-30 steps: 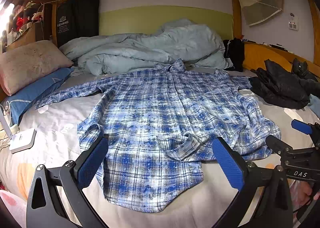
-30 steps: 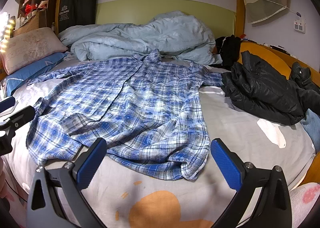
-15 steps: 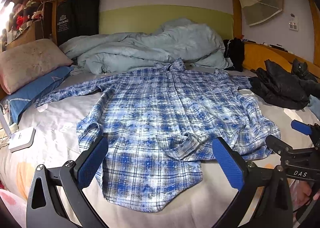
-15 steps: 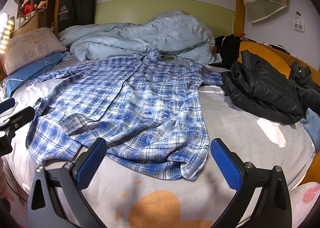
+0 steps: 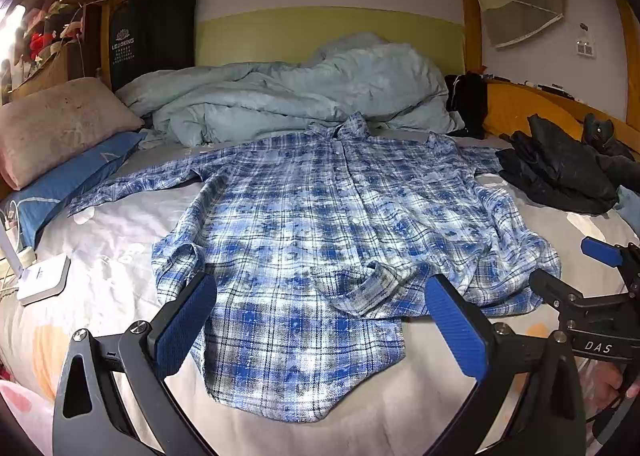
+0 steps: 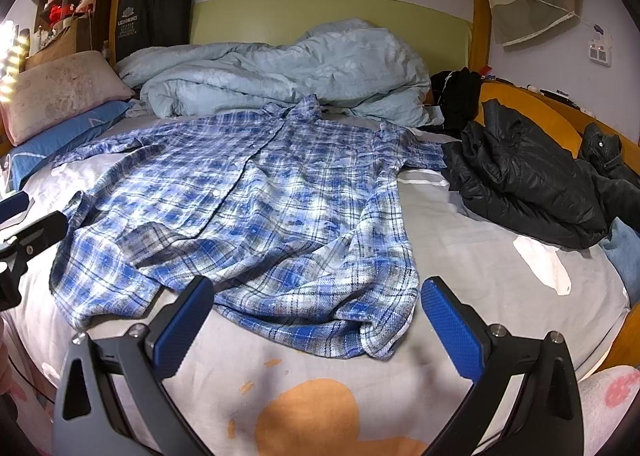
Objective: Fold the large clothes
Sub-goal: 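Lower the right gripper onto the shirt hem and close on it while the left gripper grasps the hem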
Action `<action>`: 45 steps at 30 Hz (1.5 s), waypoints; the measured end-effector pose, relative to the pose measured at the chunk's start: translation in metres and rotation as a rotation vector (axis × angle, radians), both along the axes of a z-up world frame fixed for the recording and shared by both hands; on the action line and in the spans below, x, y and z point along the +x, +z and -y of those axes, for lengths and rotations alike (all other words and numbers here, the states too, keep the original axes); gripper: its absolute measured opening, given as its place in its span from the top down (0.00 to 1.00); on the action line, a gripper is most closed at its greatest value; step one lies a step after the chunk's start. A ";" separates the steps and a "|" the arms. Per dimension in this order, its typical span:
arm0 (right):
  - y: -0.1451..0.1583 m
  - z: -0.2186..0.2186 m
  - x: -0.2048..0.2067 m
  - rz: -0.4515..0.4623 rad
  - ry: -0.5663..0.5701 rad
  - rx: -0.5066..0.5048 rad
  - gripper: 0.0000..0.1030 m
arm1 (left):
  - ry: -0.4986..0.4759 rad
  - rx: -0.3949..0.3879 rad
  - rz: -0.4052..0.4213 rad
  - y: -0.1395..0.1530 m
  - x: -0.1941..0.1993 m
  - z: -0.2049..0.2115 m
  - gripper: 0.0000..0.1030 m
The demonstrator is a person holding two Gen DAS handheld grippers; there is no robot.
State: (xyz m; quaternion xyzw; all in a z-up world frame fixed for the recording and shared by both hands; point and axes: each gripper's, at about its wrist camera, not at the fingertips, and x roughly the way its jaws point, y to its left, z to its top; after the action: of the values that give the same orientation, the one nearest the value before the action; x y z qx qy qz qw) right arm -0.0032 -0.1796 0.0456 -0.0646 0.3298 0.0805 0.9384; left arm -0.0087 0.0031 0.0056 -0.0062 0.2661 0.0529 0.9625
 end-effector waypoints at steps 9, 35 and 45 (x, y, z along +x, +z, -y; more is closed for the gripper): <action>-0.037 -0.011 0.016 -0.188 0.040 -0.131 0.00 | 0.009 0.016 -0.117 -0.018 0.016 -0.001 0.00; -0.069 -0.045 0.026 -0.114 0.022 -0.351 0.51 | 0.060 -0.091 -0.525 -0.094 0.047 -0.036 0.08; -0.059 -0.015 0.035 -0.138 -0.080 -0.253 0.83 | 0.165 -0.072 -0.448 -0.090 0.048 -0.064 0.26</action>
State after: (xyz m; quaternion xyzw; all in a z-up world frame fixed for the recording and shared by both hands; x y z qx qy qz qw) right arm 0.0314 -0.1641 -0.0138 -0.1635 0.4032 0.0050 0.9004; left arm 0.0394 0.0672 -0.0841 -0.0504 0.4735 0.1221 0.8708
